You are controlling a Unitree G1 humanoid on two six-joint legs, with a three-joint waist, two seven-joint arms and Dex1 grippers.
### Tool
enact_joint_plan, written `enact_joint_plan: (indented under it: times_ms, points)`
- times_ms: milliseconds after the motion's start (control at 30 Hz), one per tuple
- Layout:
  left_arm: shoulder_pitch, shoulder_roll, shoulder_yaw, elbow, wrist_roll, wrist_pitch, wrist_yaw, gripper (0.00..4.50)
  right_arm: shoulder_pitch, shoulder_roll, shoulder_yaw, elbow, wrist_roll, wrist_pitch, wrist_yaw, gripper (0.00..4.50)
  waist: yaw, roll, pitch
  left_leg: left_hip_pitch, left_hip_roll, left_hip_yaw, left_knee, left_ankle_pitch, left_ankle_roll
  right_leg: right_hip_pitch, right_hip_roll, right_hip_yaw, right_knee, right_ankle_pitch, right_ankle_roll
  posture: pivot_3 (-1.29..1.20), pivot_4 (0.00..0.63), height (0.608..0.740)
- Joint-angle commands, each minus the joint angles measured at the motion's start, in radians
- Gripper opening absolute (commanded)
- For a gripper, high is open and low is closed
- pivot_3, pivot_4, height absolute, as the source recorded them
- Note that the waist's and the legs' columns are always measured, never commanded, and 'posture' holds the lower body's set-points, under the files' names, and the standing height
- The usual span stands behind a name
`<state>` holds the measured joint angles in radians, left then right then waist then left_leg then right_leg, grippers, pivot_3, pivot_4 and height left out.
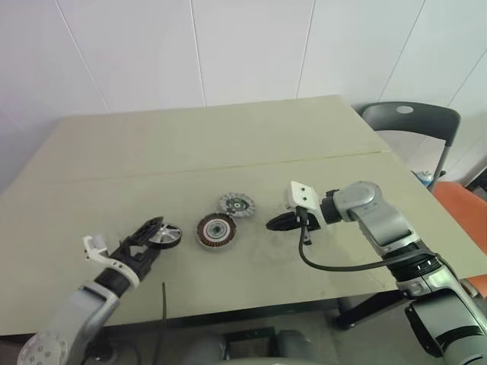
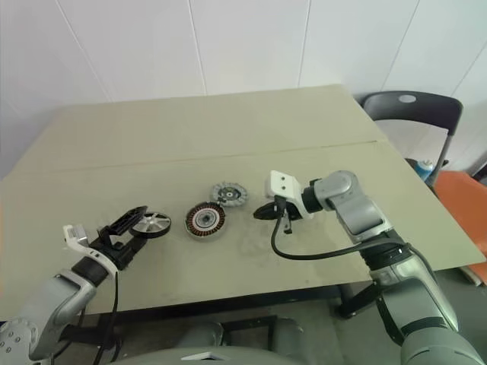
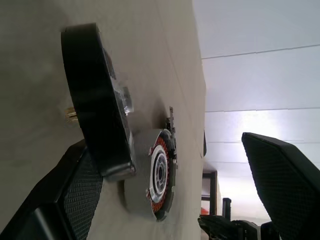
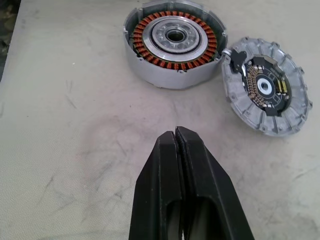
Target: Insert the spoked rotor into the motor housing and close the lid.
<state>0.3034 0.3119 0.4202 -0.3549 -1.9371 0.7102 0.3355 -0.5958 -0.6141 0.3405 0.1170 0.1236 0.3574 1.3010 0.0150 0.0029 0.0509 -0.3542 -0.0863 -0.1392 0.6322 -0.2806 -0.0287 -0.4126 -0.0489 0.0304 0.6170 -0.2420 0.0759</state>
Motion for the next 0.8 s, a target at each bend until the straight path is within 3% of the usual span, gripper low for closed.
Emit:
enact_joint_plan:
  times_ms: [33, 500, 800]
  points:
    - [0.036, 0.004, 0.004, -0.041, -0.025, -0.025, -0.012, 4.50, -0.019, -0.008, -0.007, -0.017, -0.003, -0.019, 0.005, 0.04, 0.001, 0.000, 0.000, 0.000, 0.000, 0.000, 0.000, 0.000, 0.000, 0.000, 0.000, 0.000, 0.000, 0.000, 0.000, 0.00, 0.000, 0.740]
    - [0.039, 0.068, 0.012, 0.205, 0.070, 0.022, -0.191, 4.50, -0.035, -0.007, -0.013, 0.000, -0.026, -0.008, -0.005, 0.04, 0.000, 0.001, 0.000, 0.002, 0.000, 0.001, 0.000, 0.000, 0.000, 0.002, 0.000, -0.001, 0.000, 0.000, 0.000, 0.00, 0.000, 0.740]
    - [0.057, 0.085, 0.012, 0.208, 0.064, 0.070, -0.244, 4.50, -0.041, 0.000, -0.011, 0.019, -0.033, -0.004, -0.015, 0.04, -0.001, 0.001, 0.000, 0.006, 0.000, 0.001, 0.000, 0.000, 0.000, 0.005, 0.000, -0.001, 0.001, -0.002, 0.002, 0.00, 0.000, 0.740]
